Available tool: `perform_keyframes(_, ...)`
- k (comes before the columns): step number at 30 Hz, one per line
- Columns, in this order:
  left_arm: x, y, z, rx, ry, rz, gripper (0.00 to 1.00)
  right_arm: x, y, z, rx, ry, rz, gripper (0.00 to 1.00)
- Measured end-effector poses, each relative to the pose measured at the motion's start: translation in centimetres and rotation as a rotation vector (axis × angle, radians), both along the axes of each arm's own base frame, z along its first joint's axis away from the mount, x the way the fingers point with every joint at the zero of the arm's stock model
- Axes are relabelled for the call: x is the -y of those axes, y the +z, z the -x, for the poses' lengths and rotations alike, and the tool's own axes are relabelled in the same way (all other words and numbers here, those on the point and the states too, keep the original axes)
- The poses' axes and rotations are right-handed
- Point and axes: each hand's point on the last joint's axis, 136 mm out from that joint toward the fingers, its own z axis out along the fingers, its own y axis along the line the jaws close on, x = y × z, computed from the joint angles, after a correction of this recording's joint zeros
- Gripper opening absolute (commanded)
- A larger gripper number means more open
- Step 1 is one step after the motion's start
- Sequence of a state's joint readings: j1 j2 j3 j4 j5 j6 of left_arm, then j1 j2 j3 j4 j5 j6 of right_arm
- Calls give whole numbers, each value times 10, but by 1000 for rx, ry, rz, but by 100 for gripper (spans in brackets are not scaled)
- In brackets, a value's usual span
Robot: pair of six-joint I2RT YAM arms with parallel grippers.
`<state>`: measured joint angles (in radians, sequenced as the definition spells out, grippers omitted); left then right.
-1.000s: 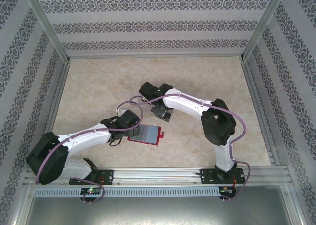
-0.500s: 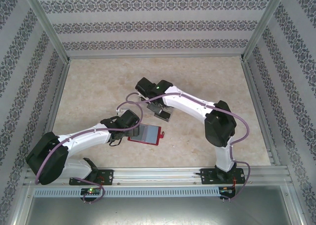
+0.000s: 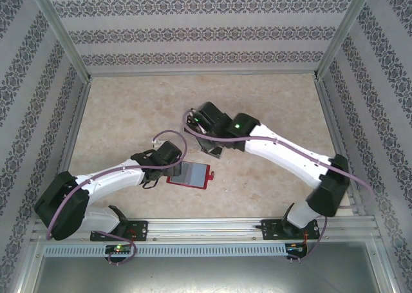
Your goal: Put the credit cards into the card holder
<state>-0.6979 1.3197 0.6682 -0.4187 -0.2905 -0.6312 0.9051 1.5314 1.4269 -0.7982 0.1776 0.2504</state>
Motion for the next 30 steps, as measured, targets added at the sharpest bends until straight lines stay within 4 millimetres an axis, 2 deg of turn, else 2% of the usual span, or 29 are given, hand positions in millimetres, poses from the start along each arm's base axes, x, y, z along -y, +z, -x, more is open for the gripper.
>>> perform_keyframes(3, -1, -2, 1, -9, -7, -10, 100, 4, -31, 22, -106, -74, -124, 0)
perform_keyframes(8, -3, -4, 4, -21, -5, -23, 100, -1, -91, 53, -281, -170, -245, 0)
perform_keyframes(11, -5, -2, 5, -19, -3, -22, 100, -10, -112, 68, -343, -192, -272, 0)
perform_keyframes(15, -6, 1, 6, -17, 2, -17, 100, -19, -121, 77, -369, -204, -290, 0)
perform_keyframes(18, -6, 1, 7, -19, 4, -17, 100, -14, -126, 77, -366, -220, -270, 0)
perform_keyframes(25, -6, 0, 7, -21, 4, -13, 100, 17, -143, 79, -330, -238, -102, 0)
perform_keyframes(30, -7, 0, 8, -26, 6, -16, 100, 39, -150, 72, -312, -255, -20, 0)
